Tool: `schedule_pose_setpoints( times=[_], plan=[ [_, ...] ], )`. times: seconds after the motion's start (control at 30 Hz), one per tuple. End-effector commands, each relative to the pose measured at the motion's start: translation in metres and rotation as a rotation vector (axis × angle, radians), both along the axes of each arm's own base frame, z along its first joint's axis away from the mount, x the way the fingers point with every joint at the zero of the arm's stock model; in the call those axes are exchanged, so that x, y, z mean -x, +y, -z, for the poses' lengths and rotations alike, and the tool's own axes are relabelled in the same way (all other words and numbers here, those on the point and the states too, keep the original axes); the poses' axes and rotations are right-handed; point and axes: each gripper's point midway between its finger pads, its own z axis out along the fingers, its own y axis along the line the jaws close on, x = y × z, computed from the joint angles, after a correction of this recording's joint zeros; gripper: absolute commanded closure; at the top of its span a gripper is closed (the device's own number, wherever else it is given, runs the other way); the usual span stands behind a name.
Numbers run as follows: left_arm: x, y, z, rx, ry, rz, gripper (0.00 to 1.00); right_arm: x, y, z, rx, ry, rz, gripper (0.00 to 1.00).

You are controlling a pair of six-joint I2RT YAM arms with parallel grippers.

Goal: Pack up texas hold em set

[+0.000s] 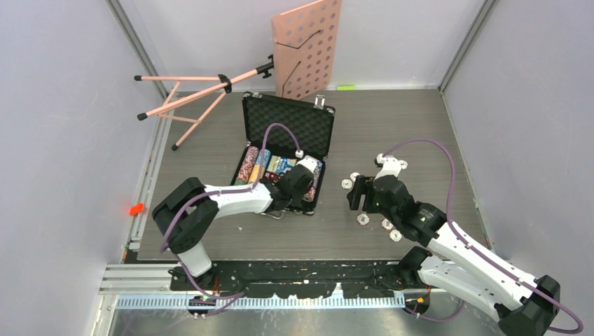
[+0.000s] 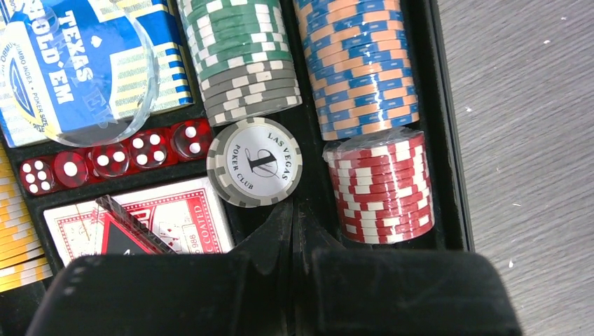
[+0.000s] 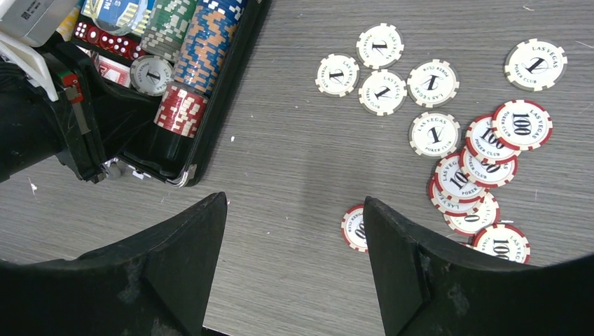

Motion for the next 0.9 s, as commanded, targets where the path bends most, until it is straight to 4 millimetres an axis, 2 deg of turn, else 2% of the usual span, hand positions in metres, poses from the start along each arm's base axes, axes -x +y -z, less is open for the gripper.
schedule_pose_setpoints(
  times=[0.0, 0.43, 0.87],
  plan=[
    [-0.03, -0.021, -0.055, 0.119, -0.146, 0.009, 1.0, -0.006, 0.004, -0.008, -0.032, -0.022, 0.007, 0.23],
    [-0.039, -0.015, -0.07, 0.085, -0.204, 0.011, 1.0, -0.005, 0.005, -0.007, -0.03, -0.014, 0.002, 0.23],
    [-0.041, -0.02, -0.048, 0.068, -0.143, 0.014, 1.0, -0.004, 0.005, -0.007, -0.037, -0.016, 0.001, 0.23]
  ],
)
